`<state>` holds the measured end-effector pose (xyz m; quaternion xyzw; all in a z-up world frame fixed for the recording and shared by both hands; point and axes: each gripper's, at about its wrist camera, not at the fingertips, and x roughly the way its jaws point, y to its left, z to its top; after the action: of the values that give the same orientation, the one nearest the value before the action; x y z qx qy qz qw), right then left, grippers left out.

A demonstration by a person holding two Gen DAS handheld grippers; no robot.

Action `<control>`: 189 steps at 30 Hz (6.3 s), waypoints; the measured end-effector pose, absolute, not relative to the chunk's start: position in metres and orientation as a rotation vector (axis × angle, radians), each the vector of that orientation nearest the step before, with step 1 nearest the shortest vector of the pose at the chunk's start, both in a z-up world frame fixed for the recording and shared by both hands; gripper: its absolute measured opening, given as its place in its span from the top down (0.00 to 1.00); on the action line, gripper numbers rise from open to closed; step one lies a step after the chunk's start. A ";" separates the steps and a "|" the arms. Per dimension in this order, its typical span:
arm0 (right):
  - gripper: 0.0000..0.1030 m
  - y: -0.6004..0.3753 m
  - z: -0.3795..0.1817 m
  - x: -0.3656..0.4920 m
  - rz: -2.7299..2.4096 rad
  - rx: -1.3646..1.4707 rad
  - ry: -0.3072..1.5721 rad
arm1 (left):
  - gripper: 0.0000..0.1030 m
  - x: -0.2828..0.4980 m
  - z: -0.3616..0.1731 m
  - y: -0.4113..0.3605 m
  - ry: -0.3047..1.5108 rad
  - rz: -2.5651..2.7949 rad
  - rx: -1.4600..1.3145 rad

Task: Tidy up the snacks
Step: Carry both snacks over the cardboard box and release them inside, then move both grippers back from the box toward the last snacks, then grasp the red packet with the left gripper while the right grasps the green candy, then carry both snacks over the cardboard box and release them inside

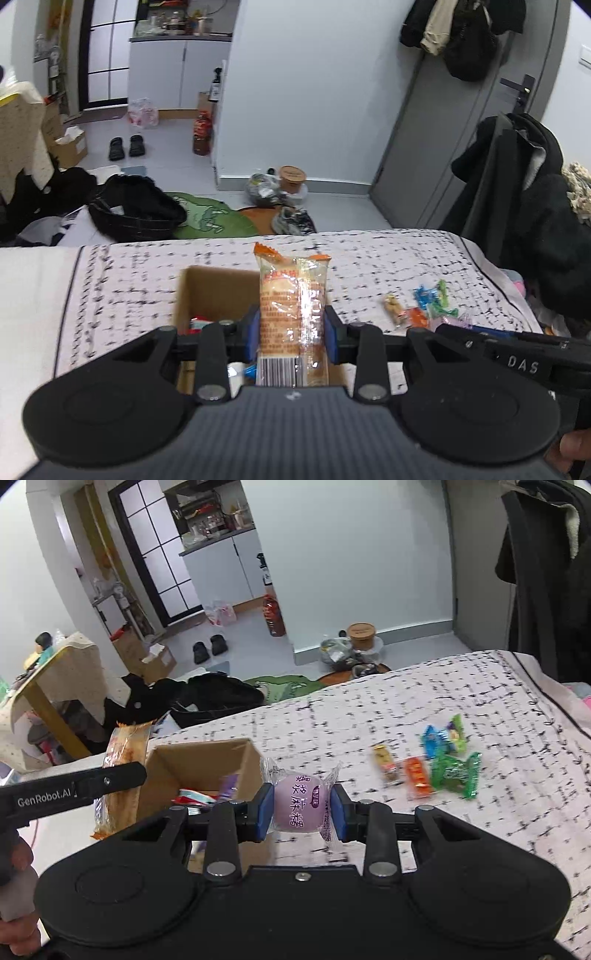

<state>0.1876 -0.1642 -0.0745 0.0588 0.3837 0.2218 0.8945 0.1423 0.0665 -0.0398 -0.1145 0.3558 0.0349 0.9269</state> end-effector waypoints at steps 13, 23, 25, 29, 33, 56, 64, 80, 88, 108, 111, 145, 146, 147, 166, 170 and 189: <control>0.68 -0.124 -0.079 0.171 0.507 0.180 0.792 | 0.68 0.115 -0.068 0.103 0.822 0.131 -0.249; 0.68 -0.095 -0.092 0.158 0.563 0.176 0.836 | 0.65 0.106 -0.079 0.115 0.870 0.097 -0.307; 0.68 -0.091 -0.094 0.157 0.572 0.170 0.848 | 0.64 0.106 -0.077 0.117 0.863 0.104 -0.320; 0.64 -0.088 -0.099 0.156 0.604 0.173 0.889 | 0.64 0.105 -0.075 0.119 0.860 0.113 -0.325; 0.42 -0.092 -0.100 0.155 0.613 0.183 0.902 | 0.58 0.106 -0.074 0.116 0.870 0.114 -0.309; 0.17 -0.171 -0.102 0.173 0.501 0.188 0.872 | 0.14 0.125 -0.064 0.088 0.846 0.130 -0.256; 0.08 -0.199 -0.101 0.185 0.444 0.197 0.850 | 0.00 0.141 -0.062 0.062 0.833 0.124 -0.215; 0.00 -0.263 -0.109 0.209 0.327 0.215 0.841 | 0.00 0.175 -0.067 -0.007 0.841 -0.018 -0.130; 0.00 -0.283 -0.115 0.220 0.301 0.219 0.846 | 0.00 0.201 -0.069 -0.033 0.838 -0.043 -0.113; 0.14 -0.301 -0.133 0.262 0.268 0.243 0.883 | 0.02 0.262 -0.097 -0.076 0.906 -0.068 -0.117; 0.18 -0.302 -0.137 0.269 0.259 0.245 0.888 | 0.04 0.269 -0.103 -0.082 0.915 -0.067 -0.146; 0.41 -0.308 -0.177 0.319 0.291 0.342 0.987 | 0.83 0.338 -0.184 -0.106 1.104 -0.056 -0.278; 0.41 -0.306 -0.178 0.320 0.297 0.341 0.989 | 0.83 0.337 -0.182 -0.102 1.102 -0.051 -0.275; 0.41 -0.304 -0.179 0.321 0.303 0.334 0.991 | 0.83 0.335 -0.180 -0.100 1.098 -0.047 -0.271; 0.66 -0.276 -0.187 0.307 0.266 0.294 0.987 | 0.83 0.299 -0.151 -0.077 1.029 -0.016 -0.261; 0.66 -0.276 -0.178 0.293 0.224 0.278 0.968 | 0.83 0.289 -0.145 -0.071 1.013 -0.019 -0.259; 0.66 -0.261 -0.126 0.259 0.263 0.273 0.838 | 0.84 0.257 -0.081 -0.053 0.871 -0.090 -0.218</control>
<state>0.2590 -0.2607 -0.1258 0.1319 0.4046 0.1269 0.8960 0.2573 -0.0532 -0.0814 -0.1054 0.4209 -0.0433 0.8999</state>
